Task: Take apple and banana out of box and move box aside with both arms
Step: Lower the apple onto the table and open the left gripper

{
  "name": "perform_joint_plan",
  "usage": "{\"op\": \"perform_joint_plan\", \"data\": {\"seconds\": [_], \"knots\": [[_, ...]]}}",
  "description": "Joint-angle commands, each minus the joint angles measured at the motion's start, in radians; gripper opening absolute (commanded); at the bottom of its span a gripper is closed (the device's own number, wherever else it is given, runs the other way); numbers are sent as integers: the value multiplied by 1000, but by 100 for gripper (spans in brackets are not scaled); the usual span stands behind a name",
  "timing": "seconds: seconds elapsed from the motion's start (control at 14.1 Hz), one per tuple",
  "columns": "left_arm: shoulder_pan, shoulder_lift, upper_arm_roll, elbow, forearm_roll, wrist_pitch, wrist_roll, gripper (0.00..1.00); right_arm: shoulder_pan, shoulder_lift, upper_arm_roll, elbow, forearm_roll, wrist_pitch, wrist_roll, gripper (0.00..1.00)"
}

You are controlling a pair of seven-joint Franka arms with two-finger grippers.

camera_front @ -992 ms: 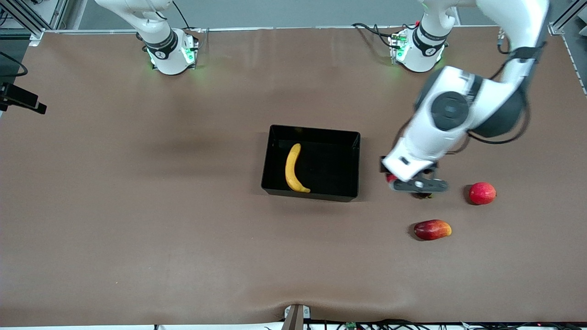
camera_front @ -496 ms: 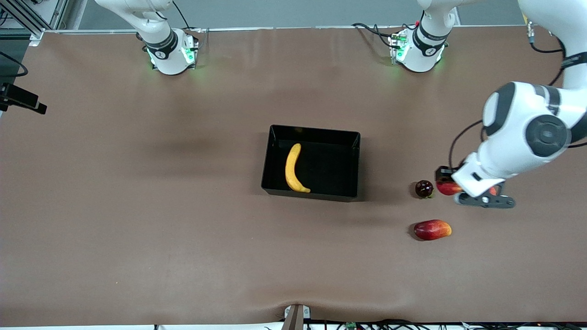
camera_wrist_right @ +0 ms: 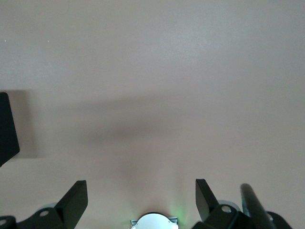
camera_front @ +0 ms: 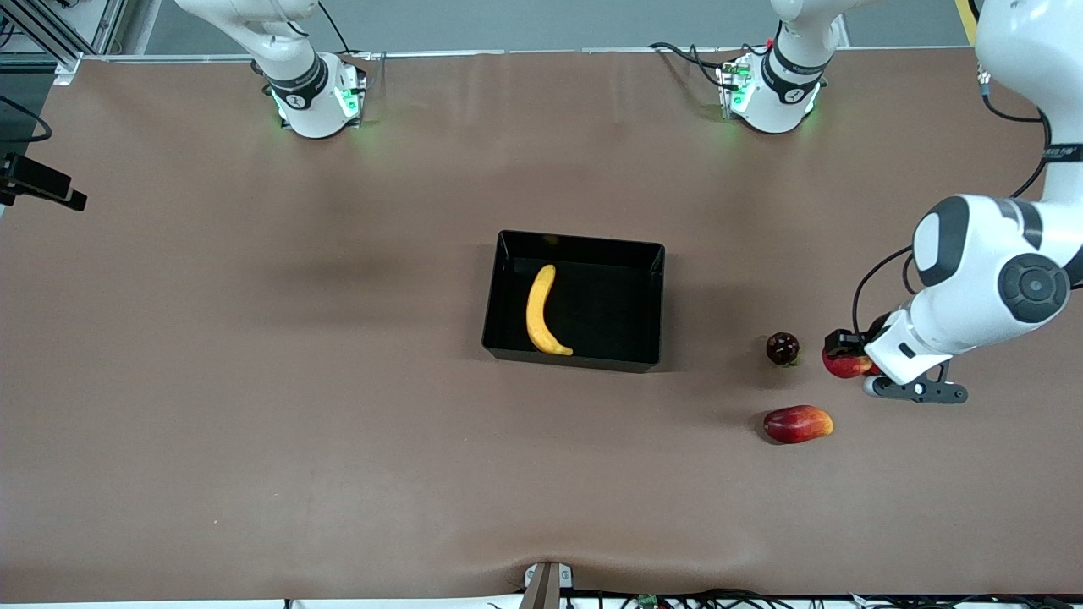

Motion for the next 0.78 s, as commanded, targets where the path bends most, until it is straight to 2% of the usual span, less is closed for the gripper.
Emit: {"op": "perform_joint_plan", "data": {"seconds": [0.0,0.14,0.57,0.71], "knots": [[26,16,-6,-45,54,89,8,0,-13,-1,13,0,6,-3,12,100],[43,39,-8,-42,105,102,8,0,-13,-3,13,0,6,-5,12,100],[49,105,-6,-43,142,132,7,0,-11,-3,13,0,6,-5,12,100],[49,120,-6,-43,198,134,-4,0,-11,-3,13,0,6,-5,12,100]]}}
